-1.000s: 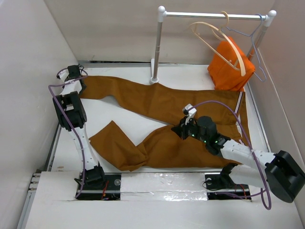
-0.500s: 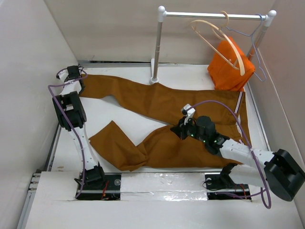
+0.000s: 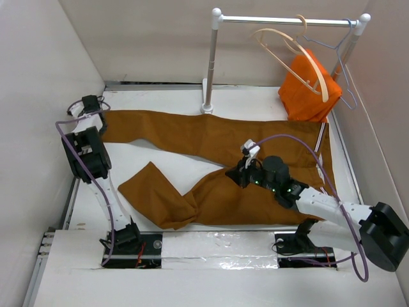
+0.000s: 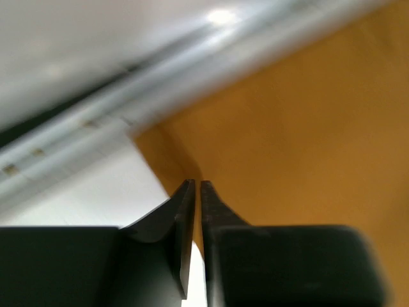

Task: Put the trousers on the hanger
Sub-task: Flatten out the trousers at the center of the board.

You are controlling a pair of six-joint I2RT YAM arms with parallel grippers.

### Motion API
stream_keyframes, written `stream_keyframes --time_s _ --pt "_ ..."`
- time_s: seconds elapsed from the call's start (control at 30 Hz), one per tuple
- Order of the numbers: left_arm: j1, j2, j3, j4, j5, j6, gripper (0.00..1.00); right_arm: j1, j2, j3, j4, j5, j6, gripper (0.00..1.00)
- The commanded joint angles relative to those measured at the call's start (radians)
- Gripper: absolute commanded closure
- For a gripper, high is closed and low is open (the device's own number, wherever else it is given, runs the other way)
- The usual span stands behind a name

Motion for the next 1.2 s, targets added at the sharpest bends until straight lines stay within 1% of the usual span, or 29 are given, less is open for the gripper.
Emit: stream_keyframes --time_s 0.0,0.03,0.07,0.1,0.13,0.17,0.2,0.23,0.27,0.33,0.37,0.5,0.57,0.63,0.7,0.73,0.83,0.87,1.0,1.17 --pt "-0.124 -0.152 -0.001 -0.047 -0.002 0.041 0.92 0.056 0.014 0.065 0.022 -0.027 -0.033 0.89" --pt "-0.165 -0.204 -0.002 -0.053 0.001 0.045 0.86 0.056 0.006 0.065 0.016 -0.024 -0.041 0.9" --pt "-0.184 -0.229 -0.022 -0.053 0.01 0.061 0.8 0.065 -0.003 0.065 0.013 -0.02 -0.043 0.92" --pt "-0.202 -0.258 -0.037 -0.056 0.017 0.065 0.67 0.065 -0.023 0.062 0.007 -0.016 -0.044 0.93" --pt "-0.216 -0.285 -0.059 -0.058 0.033 0.062 0.66 0.065 -0.029 0.059 0.005 -0.016 -0.044 0.93" --pt "-0.24 -0.354 -0.135 -0.047 0.051 0.053 0.63 0.065 -0.035 0.056 0.002 -0.019 -0.044 0.93" --pt "-0.254 -0.396 -0.18 -0.018 0.069 0.046 0.6 0.065 -0.047 0.053 0.0 -0.022 -0.044 0.94" --pt "-0.271 -0.471 -0.226 -0.008 0.092 0.042 0.6 0.074 -0.054 0.052 -0.004 -0.025 -0.043 0.98" --pt "-0.318 -0.505 -0.31 0.0 0.096 0.042 0.6 0.074 -0.06 0.049 -0.004 -0.025 -0.043 0.99" --pt "-0.383 -0.59 -0.385 0.003 0.073 0.049 0.6 0.074 -0.081 0.044 -0.007 -0.025 -0.04 1.0" --pt "-0.452 -0.611 -0.457 0.005 0.058 0.052 0.6 0.074 -0.089 0.044 -0.01 -0.022 -0.039 1.0" --pt "-0.552 -0.642 -0.537 -0.073 -0.024 0.036 0.6 0.074 -0.116 0.038 -0.02 -0.019 -0.038 1.0" --pt "-0.561 -0.642 -0.56 -0.08 -0.065 0.026 0.6 0.074 -0.13 0.035 -0.024 -0.02 -0.036 1.0" --pt "-0.561 -0.626 -0.565 -0.084 -0.061 0.016 0.59 0.074 -0.139 0.033 -0.026 -0.019 -0.036 0.98" --pt "-0.561 -0.579 -0.553 -0.104 -0.055 0.004 0.6 0.074 -0.153 0.029 -0.03 -0.011 -0.036 0.93" --pt "-0.561 -0.548 -0.554 -0.106 -0.044 0.003 0.6 0.074 -0.158 0.027 -0.035 -0.007 -0.036 0.88" --pt "-0.561 -0.508 -0.564 -0.101 -0.036 0.001 0.59 0.074 -0.172 0.021 -0.033 0.01 -0.033 0.8" --pt "-0.573 -0.479 -0.558 -0.104 -0.029 0.001 0.59 0.074 -0.175 0.019 -0.033 0.015 -0.033 0.79" --pt "-0.615 -0.444 -0.568 -0.112 -0.025 -0.007 0.59 0.074 -0.17 0.019 -0.035 0.015 -0.032 0.77" --pt "-0.615 -0.431 -0.582 -0.126 -0.022 -0.019 0.6 0.074 -0.163 0.024 -0.037 0.016 -0.032 0.77"
